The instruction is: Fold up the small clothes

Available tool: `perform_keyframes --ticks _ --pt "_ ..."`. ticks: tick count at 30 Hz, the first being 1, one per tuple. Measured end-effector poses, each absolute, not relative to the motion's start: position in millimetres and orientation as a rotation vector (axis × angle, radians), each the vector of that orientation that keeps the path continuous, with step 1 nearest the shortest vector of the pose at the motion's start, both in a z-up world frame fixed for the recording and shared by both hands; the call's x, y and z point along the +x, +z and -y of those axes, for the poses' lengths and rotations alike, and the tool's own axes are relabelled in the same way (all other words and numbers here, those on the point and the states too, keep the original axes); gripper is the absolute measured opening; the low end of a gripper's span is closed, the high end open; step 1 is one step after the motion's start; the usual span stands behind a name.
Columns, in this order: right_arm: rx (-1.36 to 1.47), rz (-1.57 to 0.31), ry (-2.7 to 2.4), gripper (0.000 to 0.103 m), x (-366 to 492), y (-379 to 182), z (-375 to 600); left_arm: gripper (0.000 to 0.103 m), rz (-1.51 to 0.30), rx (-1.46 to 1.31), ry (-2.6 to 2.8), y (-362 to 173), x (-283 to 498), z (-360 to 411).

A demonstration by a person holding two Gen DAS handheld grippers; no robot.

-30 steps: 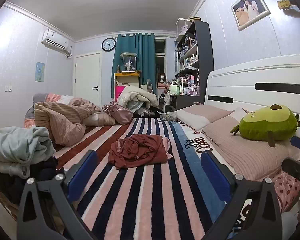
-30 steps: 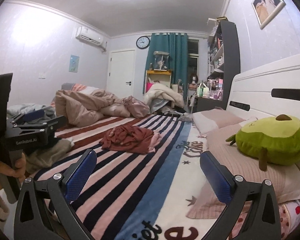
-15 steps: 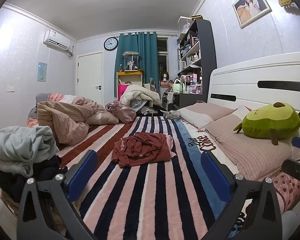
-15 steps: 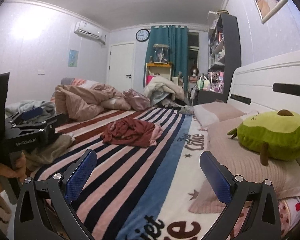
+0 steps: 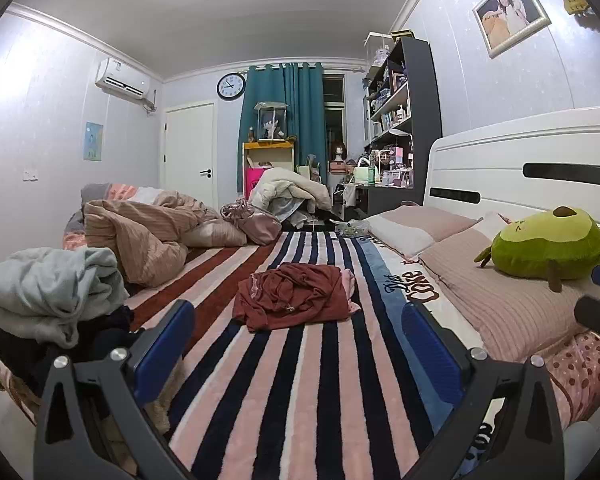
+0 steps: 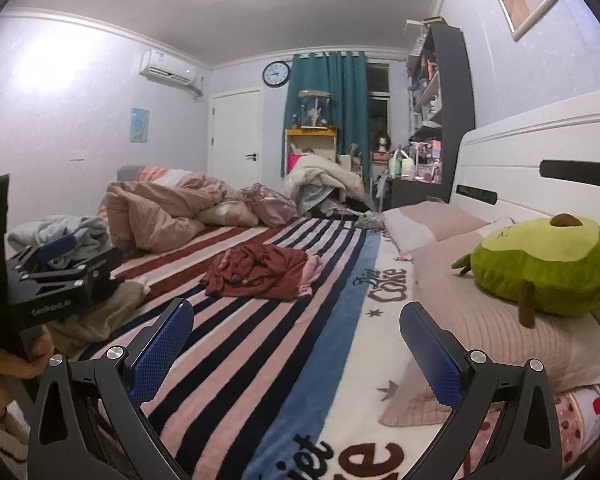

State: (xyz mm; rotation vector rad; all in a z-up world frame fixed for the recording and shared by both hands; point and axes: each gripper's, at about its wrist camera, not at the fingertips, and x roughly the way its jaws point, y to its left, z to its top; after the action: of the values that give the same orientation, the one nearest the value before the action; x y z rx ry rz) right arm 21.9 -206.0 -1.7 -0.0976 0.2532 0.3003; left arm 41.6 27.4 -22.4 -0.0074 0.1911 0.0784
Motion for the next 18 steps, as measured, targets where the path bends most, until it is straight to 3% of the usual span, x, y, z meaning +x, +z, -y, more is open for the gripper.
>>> perform_keyframes --ticks 18 --pt "-0.086 -0.241 0.285 0.103 -11 17 207 0.102 -0.172 -0.012 0.029 -12 13 -20"
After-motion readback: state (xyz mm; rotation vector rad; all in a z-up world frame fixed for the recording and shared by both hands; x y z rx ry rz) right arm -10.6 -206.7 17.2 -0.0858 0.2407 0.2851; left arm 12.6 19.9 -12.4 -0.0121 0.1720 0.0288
